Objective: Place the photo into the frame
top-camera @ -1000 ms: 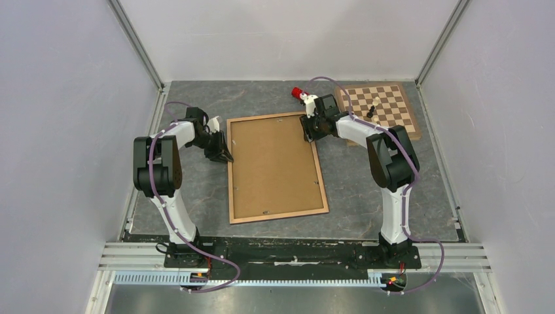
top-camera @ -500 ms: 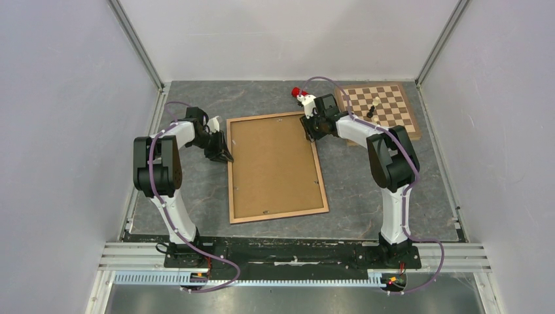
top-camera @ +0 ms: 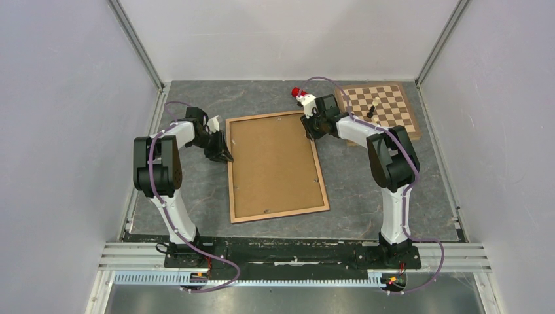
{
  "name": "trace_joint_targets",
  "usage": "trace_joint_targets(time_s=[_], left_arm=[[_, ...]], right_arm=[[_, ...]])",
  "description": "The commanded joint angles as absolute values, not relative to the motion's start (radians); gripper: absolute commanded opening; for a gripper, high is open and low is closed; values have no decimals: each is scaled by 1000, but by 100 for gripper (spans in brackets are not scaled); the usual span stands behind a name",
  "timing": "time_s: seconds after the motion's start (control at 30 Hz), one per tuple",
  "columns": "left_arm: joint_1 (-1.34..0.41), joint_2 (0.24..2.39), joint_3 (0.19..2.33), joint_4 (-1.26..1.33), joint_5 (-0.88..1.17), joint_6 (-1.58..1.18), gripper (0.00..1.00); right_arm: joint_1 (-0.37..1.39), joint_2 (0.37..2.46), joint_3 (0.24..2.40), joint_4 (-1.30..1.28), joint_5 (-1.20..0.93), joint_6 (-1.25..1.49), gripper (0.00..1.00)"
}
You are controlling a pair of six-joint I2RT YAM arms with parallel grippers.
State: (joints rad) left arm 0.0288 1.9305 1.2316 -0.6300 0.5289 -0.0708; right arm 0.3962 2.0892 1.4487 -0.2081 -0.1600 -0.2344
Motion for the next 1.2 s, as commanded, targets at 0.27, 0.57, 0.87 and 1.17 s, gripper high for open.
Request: trace_joint_targets(time_s=[0.27, 0.57, 0.87, 1.17], left_arm=[[25, 1929, 1246, -606, 506, -43, 2], [25, 1931, 1249, -612, 507, -37, 2], [24, 1927, 1251, -613, 506, -34, 2], [23, 1930, 1255, -613, 508, -37, 2]], right_arm=[[400, 2006, 1420, -56, -191, -207, 57], [400, 1964, 1471, -67, -201, -157, 61], [400, 1949, 1447, -70, -295, -159, 61], [440, 1951, 1433, -58, -347, -193, 61]])
